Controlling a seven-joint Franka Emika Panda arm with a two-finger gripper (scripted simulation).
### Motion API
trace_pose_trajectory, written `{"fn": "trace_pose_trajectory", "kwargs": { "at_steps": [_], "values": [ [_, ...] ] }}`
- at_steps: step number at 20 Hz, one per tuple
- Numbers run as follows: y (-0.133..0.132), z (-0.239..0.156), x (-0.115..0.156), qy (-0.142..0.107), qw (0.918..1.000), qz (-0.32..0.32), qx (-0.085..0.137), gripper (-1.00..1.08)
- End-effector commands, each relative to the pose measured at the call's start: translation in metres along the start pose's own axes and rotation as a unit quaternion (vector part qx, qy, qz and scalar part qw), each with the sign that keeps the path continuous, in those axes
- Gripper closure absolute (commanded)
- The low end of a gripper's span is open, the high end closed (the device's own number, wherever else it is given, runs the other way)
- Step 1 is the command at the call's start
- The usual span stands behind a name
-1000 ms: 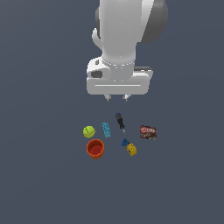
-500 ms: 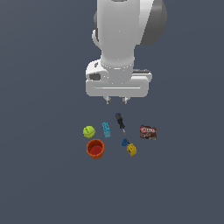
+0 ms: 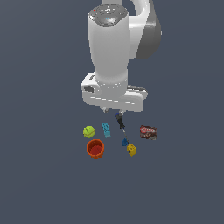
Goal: Pick up a designated object from a clutter of objects.
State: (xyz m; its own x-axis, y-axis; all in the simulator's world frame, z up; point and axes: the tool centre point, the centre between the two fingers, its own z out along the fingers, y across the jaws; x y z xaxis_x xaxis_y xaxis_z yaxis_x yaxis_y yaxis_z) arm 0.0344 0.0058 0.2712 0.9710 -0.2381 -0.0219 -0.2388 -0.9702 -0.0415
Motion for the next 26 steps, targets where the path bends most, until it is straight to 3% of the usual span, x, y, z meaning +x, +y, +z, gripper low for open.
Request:
{"fn": "trace_pose_trajectory", "kwargs": {
  "at_steps": [1,6,11,26],
  "values": [
    [0.003,0.011,0.011,0.000,0.9993,0.038,0.004,-0.20],
    [0.011,0.036,0.036,0.001,0.9924,0.123,0.012,-0.20],
    [0.020,0.064,0.059,0.001,0.9782,0.207,0.019,-0.20],
    [0.054,0.145,0.109,0.006,0.9078,0.418,0.027,-0.20]
  ]
}}
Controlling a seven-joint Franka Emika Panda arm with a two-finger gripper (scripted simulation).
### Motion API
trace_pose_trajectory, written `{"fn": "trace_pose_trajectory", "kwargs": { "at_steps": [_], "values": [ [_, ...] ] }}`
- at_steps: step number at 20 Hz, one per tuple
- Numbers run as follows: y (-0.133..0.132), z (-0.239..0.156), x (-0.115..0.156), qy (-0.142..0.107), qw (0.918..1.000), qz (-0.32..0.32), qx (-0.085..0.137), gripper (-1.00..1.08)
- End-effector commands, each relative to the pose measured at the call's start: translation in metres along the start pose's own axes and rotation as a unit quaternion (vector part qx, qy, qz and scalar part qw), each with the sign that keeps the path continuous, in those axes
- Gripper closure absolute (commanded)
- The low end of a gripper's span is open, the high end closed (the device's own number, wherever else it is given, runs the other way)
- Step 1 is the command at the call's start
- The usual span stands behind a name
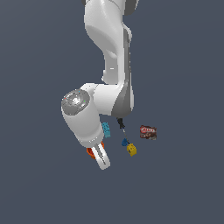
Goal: Pick up a designated object from a clutter of objects.
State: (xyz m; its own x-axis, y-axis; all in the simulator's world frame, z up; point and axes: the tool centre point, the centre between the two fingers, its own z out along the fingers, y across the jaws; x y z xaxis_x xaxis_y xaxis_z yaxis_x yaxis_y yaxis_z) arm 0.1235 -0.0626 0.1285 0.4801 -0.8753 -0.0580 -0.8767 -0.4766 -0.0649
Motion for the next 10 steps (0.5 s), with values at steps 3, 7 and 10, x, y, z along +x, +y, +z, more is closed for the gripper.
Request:
{"fn": "trace_pose_trajectory", "kwargs": {
  "at_steps": [3,7,10],
  "values": [
    [0.000,0.016,0.011,0.002,0.9991,0.042,0.002,-0.20],
    [0.000,0.024,0.016,0.004,0.9980,0.062,0.003,-0.20],
    [0.000,0.026,0.018,0.004,0.9976,0.069,0.003,-0.20]
  ]
}}
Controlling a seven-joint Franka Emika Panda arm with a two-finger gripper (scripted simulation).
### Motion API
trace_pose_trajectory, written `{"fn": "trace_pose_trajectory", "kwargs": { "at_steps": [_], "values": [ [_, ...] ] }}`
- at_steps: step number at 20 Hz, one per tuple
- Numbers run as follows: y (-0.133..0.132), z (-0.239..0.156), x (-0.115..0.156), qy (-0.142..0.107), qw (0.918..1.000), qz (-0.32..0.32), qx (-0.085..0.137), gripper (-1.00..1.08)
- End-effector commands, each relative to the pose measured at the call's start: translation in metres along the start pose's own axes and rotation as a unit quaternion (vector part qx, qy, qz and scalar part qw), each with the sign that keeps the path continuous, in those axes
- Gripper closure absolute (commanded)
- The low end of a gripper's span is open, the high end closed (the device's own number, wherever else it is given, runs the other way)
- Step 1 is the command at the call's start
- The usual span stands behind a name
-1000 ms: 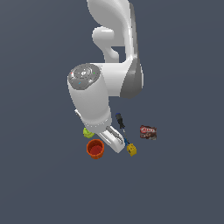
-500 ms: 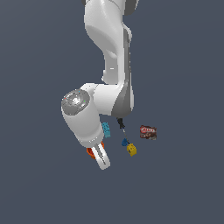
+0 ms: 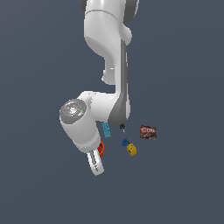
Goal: Pick up a designated object from a clutter of objects.
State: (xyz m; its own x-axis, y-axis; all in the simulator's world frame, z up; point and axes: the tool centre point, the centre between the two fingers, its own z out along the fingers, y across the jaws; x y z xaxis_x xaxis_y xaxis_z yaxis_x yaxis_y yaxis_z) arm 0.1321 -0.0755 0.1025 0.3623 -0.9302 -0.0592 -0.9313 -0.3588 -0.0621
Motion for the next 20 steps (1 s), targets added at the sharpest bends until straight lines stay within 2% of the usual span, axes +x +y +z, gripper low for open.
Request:
{"fn": "trace_pose_trajectory", "kwargs": {
  "at_steps": [1,14,15,20],
  "values": [
    [0.000,0.001,0.001,0.000,1.0000,0.004,0.001,-0.20],
    [0.000,0.031,0.001,0.000,1.0000,0.004,0.001,-0.20],
    [0.000,0.031,0.001,0.000,1.0000,0.004,0.001,1.08],
    [0.000,0.031,0.001,0.000,1.0000,0.004,0.001,1.08]
  ]
}}
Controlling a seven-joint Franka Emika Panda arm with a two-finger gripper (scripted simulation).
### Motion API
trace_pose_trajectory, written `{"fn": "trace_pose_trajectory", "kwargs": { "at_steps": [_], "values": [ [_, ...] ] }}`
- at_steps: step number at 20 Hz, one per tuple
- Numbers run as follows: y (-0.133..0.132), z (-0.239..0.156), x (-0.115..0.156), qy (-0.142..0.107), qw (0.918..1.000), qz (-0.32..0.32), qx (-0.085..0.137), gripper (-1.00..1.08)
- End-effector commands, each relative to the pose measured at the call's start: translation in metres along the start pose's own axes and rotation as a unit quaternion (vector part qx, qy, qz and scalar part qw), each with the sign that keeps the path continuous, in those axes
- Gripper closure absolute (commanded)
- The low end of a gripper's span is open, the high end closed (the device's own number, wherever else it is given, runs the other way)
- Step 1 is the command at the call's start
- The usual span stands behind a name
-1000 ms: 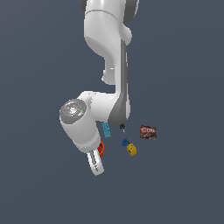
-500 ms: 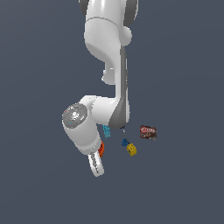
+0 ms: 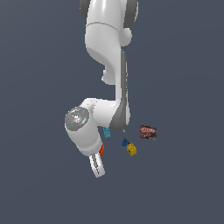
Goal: Pick up a designated object from a clutter of objects.
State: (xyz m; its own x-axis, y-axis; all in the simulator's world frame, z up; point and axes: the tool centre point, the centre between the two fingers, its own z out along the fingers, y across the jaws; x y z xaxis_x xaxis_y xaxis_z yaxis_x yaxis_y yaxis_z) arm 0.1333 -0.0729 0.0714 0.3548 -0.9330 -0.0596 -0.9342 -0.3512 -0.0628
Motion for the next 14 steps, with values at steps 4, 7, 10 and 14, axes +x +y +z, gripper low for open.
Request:
{"fn": "trace_pose_trajectory", "kwargs": {
  "at_steps": [4,7,10,14],
  "values": [
    [0.000,0.000,0.001,0.000,1.0000,0.000,0.000,1.08],
    [0.000,-0.001,-0.001,0.000,1.0000,0.000,0.000,1.08],
    [-0.003,-0.008,-0.005,0.000,1.0000,0.000,0.000,1.08],
    [-0.009,-0.026,-0.016,0.000,1.0000,0.000,0.000,1.08]
  ]
}}
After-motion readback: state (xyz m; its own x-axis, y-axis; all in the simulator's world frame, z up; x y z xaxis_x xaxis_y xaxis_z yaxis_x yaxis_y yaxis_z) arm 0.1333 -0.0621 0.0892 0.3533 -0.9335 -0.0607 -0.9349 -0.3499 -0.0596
